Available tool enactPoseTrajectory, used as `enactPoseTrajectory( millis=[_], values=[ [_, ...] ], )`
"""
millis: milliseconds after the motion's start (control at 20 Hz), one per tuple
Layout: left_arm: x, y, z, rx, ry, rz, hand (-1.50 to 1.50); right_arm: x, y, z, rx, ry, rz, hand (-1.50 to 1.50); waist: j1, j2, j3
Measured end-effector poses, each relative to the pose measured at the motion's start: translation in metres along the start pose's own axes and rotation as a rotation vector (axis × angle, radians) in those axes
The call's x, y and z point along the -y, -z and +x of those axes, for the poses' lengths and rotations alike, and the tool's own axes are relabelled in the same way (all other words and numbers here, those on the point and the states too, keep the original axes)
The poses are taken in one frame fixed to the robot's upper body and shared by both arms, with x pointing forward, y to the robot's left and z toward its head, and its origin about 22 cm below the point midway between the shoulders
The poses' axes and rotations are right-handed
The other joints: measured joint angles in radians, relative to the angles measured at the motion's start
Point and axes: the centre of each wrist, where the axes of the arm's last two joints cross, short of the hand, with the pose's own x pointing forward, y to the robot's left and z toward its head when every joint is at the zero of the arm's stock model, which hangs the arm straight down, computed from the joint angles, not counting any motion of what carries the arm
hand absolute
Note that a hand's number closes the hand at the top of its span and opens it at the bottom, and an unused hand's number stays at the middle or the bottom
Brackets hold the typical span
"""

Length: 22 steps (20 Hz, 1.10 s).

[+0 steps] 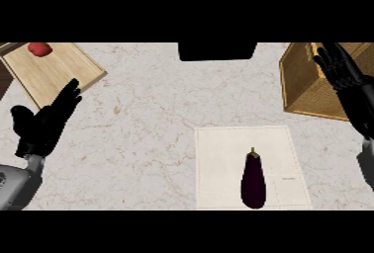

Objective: Pick the eggplant from the placemat and place it in the basket

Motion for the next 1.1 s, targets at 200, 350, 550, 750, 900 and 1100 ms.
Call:
enactPoseTrajectory(
  millis=[200,350,550,750,900,1100],
  values=[
    [-0.002,-0.001,0.0,0.019,-0.012,0.072,0.0,0.011,-0.025,-0.014,-0.16,-0.093,-0.153,1.5,0.007,-0.004,-0.004],
    [-0.006,-0.004,-0.003,0.031,-0.033,0.154,0.0,0.012,-0.054,-0.032,-0.281,-0.146,-0.288,1.5,0.003,-0.008,-0.005],
    [0.006,-0.003,0.0,0.031,-0.069,0.171,0.0,-0.042,-0.065,-0.049,-0.246,-0.196,-0.438,-1.5,0.021,-0.004,-0.005],
    [0.007,-0.002,0.002,0.039,-0.073,0.179,0.0,-0.059,-0.068,-0.061,-0.329,-0.373,-0.627,-1.5,0.03,-0.001,-0.009],
    [0.009,-0.003,0.002,0.035,-0.075,0.187,0.0,-0.061,-0.075,-0.067,-0.42,-0.503,-0.728,-1.5,0.028,-0.003,-0.012],
    [0.008,-0.003,0.001,0.032,-0.077,0.199,0.0,-0.056,-0.071,-0.055,-0.573,-0.618,-0.718,-1.5,0.022,-0.006,-0.015]
  ],
)
